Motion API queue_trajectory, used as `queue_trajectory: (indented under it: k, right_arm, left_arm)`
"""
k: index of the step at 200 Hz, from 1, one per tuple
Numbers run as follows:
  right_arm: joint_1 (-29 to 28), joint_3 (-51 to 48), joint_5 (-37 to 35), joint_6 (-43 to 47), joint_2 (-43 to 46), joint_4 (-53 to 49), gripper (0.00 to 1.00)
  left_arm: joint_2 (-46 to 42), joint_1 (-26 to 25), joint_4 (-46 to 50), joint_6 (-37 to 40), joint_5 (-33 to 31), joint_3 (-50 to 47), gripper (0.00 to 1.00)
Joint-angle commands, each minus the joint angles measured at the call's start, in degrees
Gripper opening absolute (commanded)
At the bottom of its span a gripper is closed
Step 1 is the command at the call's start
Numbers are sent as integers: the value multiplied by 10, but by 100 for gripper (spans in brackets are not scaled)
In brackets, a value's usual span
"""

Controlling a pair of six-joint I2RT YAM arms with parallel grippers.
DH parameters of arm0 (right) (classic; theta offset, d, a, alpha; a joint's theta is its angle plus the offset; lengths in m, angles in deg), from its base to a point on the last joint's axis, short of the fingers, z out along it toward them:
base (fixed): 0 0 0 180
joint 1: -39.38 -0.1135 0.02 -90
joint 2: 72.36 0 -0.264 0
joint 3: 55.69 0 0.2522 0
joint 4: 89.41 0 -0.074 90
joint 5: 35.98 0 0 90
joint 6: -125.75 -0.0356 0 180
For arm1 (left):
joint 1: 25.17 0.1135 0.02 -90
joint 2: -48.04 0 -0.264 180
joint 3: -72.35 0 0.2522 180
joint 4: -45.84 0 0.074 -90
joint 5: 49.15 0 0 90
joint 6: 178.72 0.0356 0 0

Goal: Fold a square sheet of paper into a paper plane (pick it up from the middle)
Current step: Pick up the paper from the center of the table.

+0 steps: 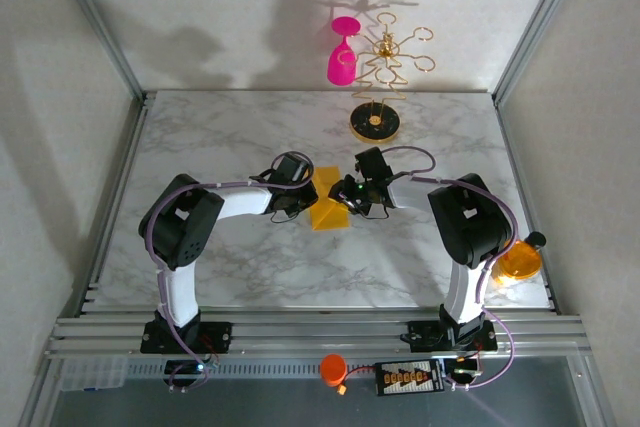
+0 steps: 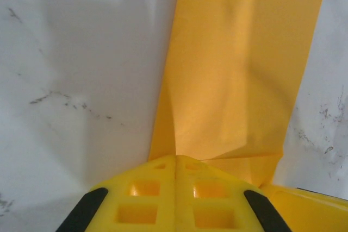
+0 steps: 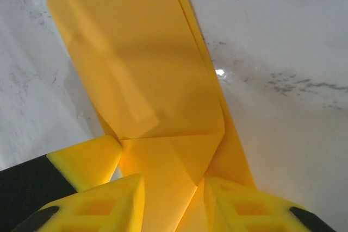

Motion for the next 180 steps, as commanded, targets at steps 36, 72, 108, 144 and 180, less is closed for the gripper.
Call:
queue_trajectory:
  k: [36, 72, 108, 144, 180]
  right_arm:
    - [-6, -14, 45, -5, 6, 52, 30]
    - [-6, -15, 4, -1, 11, 9, 31]
    - [-5, -10, -23, -4, 1, -10, 31]
    - [-5, -5, -11, -2, -9, 1, 31]
    - [-7, -3, 27, 3, -13, 26, 29]
  left_arm:
    - [14, 4, 43, -3, -8, -16, 2]
    - [15, 4, 43, -4, -8, -16, 2]
    - [15, 3, 43, -4, -9, -18, 2]
    - [15, 4, 44, -4, -7, -17, 2]
    - [17, 4, 43, -4, -5, -17, 2]
